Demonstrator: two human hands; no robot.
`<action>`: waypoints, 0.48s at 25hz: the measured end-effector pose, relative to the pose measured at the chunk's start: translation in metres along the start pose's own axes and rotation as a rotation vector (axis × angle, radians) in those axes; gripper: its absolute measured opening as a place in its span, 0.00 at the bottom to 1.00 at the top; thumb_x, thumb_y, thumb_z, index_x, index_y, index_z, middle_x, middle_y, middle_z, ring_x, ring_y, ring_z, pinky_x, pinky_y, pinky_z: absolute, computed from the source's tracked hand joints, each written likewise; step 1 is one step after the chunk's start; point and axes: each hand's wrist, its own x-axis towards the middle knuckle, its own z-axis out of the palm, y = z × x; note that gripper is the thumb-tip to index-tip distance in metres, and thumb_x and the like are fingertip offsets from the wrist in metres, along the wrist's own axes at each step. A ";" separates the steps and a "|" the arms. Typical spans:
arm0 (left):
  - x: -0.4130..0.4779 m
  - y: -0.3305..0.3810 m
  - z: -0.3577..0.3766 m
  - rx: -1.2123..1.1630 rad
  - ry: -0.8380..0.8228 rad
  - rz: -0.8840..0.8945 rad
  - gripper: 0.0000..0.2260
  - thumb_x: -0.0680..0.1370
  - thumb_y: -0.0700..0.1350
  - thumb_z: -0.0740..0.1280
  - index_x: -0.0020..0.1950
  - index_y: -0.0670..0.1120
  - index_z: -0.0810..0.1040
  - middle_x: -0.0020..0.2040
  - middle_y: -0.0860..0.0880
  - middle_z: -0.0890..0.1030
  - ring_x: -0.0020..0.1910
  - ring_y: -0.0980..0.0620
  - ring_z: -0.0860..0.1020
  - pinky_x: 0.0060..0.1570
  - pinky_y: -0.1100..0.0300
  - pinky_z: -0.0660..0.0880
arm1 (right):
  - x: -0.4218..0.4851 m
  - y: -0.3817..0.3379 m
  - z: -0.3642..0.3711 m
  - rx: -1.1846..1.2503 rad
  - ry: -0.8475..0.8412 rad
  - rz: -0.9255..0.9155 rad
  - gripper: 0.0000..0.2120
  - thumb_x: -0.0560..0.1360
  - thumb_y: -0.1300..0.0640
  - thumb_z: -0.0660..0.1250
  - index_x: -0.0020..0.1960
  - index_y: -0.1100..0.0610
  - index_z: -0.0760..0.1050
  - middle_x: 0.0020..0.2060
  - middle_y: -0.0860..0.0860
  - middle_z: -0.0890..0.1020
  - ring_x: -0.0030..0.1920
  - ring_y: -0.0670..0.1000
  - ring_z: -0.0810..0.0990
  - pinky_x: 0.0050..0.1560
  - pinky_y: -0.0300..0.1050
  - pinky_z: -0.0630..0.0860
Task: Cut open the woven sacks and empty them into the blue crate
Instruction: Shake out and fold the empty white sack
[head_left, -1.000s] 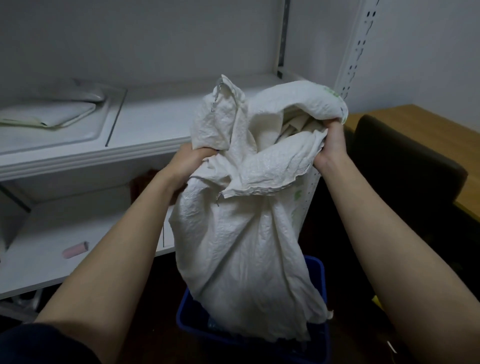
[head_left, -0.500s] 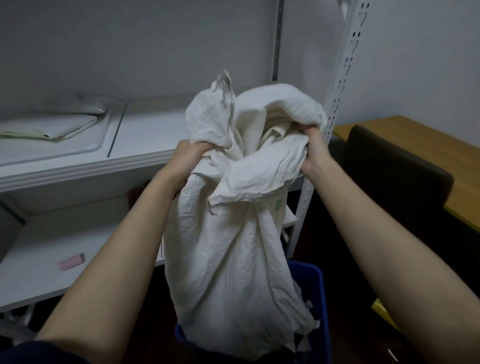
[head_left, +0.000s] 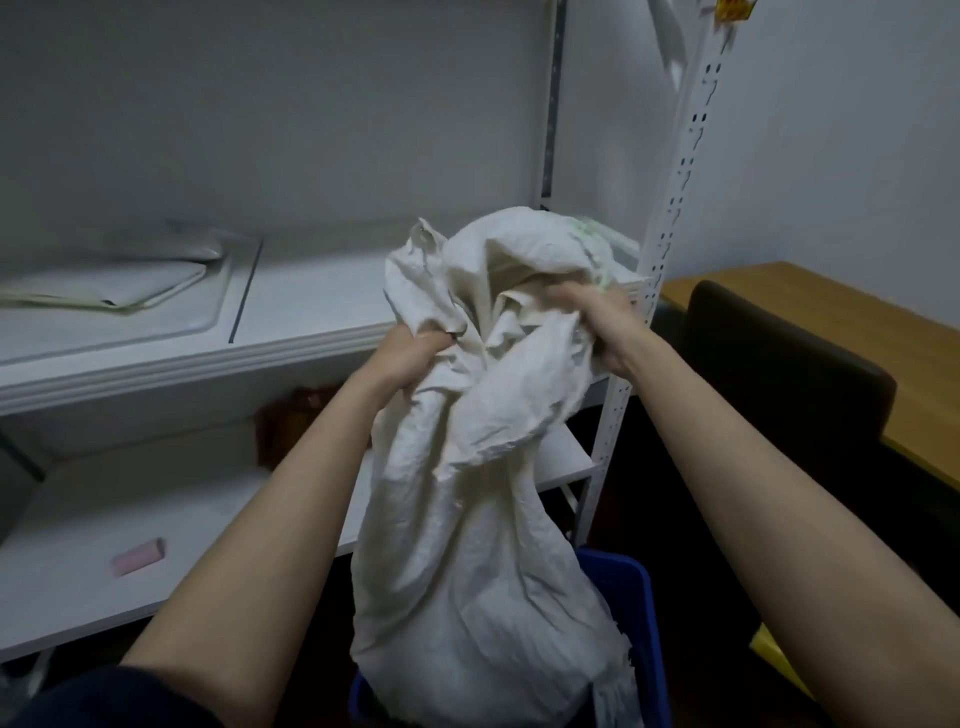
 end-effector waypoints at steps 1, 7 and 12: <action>0.001 0.003 0.004 -0.014 -0.025 0.043 0.11 0.73 0.44 0.68 0.56 0.46 0.77 0.54 0.46 0.82 0.53 0.48 0.80 0.56 0.53 0.76 | -0.008 -0.001 0.005 -0.147 -0.144 0.000 0.25 0.66 0.54 0.76 0.61 0.57 0.75 0.46 0.50 0.83 0.44 0.49 0.83 0.42 0.43 0.79; 0.005 0.013 0.015 0.013 -0.369 0.180 0.18 0.66 0.38 0.69 0.55 0.45 0.78 0.52 0.50 0.81 0.52 0.52 0.80 0.52 0.58 0.77 | -0.011 0.025 0.031 -0.510 -0.190 -0.147 0.37 0.56 0.52 0.82 0.63 0.52 0.74 0.55 0.45 0.81 0.57 0.44 0.78 0.57 0.38 0.73; 0.008 0.005 0.027 0.276 -0.288 0.264 0.11 0.71 0.33 0.64 0.51 0.44 0.77 0.45 0.50 0.77 0.40 0.54 0.74 0.31 0.68 0.70 | -0.006 0.044 0.033 -0.510 0.191 -0.105 0.26 0.61 0.58 0.77 0.58 0.57 0.78 0.54 0.52 0.82 0.57 0.51 0.79 0.52 0.40 0.75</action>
